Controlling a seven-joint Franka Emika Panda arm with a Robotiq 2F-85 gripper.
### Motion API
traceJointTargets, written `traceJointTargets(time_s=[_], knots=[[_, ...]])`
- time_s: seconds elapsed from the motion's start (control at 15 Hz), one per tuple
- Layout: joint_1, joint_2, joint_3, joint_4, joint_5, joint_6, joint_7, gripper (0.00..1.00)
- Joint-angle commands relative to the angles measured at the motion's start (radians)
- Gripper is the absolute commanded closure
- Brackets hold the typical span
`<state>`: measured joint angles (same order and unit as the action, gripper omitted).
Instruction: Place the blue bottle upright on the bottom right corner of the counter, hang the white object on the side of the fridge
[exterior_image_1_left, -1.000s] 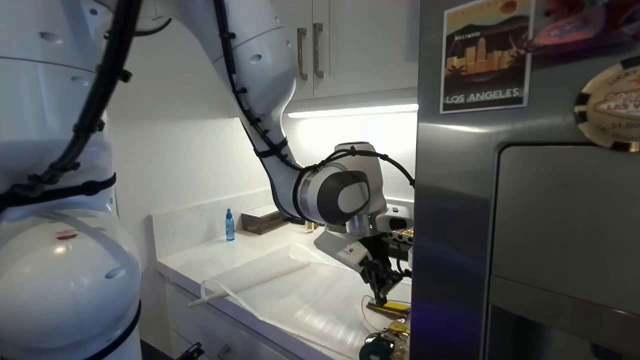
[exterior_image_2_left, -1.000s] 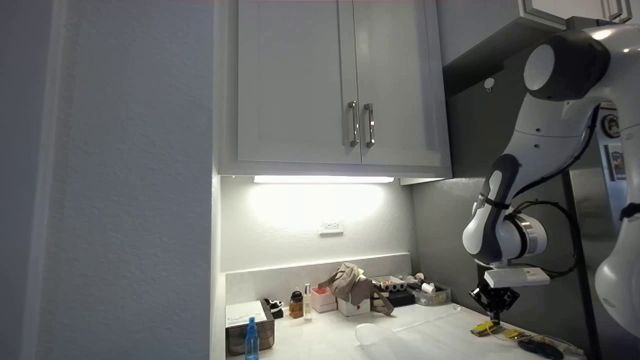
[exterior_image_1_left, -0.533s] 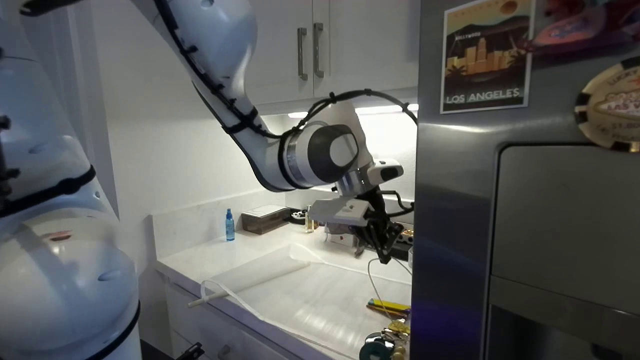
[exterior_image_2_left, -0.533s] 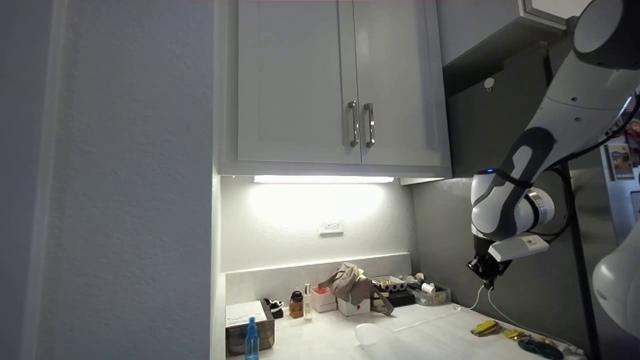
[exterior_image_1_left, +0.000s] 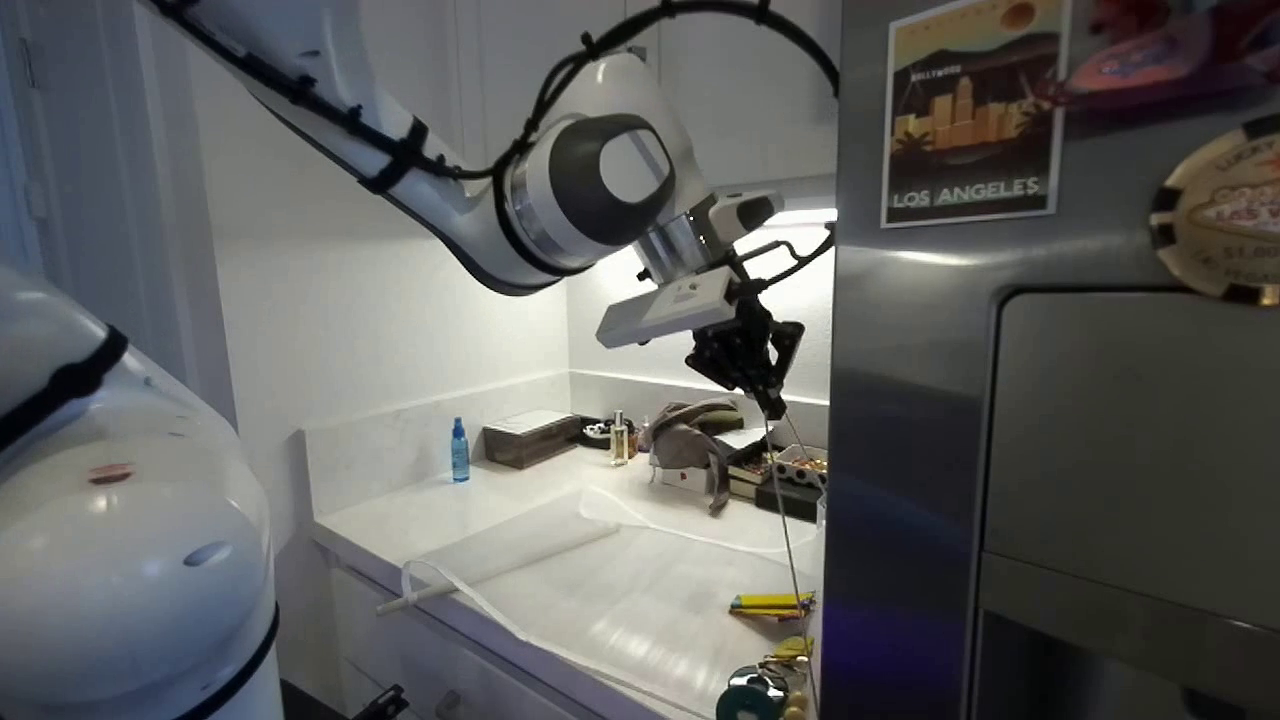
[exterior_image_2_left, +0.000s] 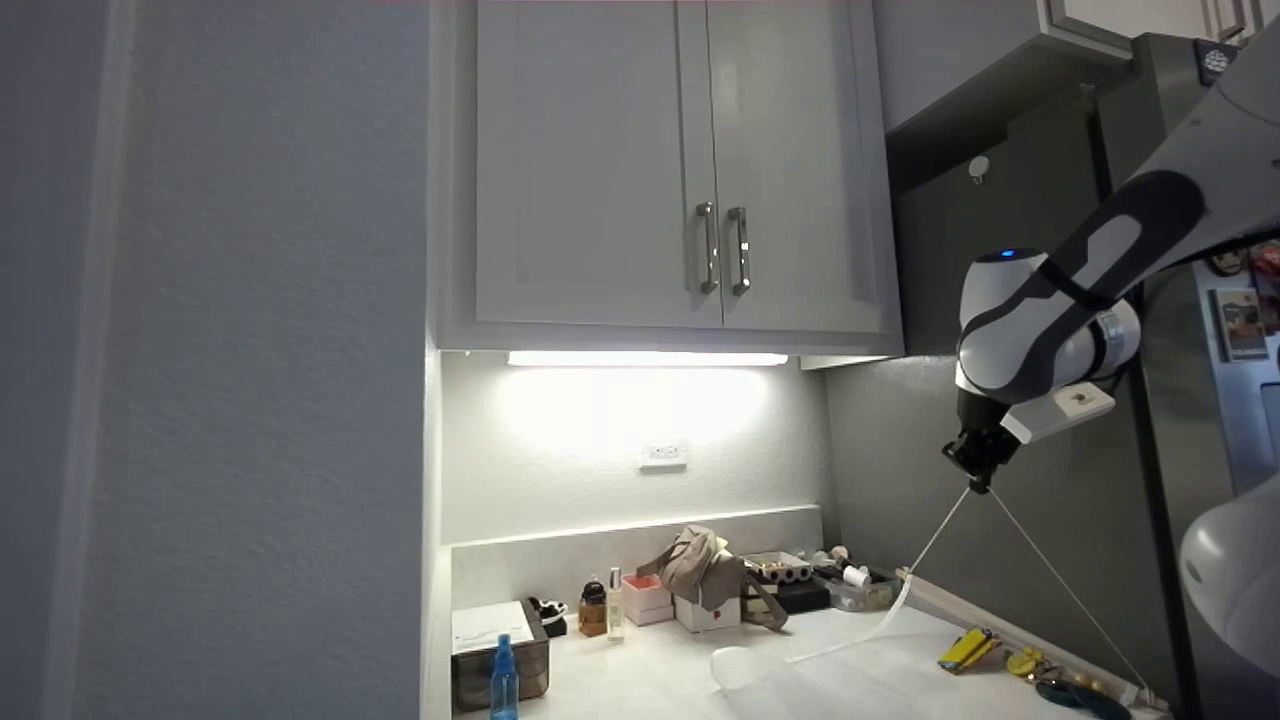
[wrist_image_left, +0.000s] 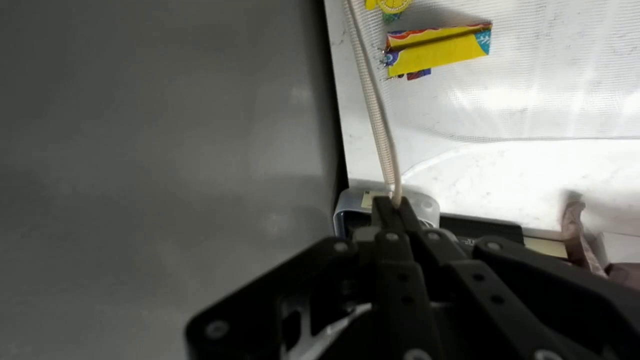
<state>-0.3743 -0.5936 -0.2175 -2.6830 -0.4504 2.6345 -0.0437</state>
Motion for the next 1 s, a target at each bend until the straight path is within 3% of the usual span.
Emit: traceJointTargets(time_s=[0.0, 0.33, 0.93], knots=[[-0.008, -0.126, 0.013, -0.010, 0.016, -0.062, -0.073, 1.00], [-0.003, -0.209, 0.032, 0.013, 0.016, -0.058, -0.080, 1.00], [-0.019, -0.263, 0.128, 0.061, -0.006, -0.013, -0.030, 1.00]])
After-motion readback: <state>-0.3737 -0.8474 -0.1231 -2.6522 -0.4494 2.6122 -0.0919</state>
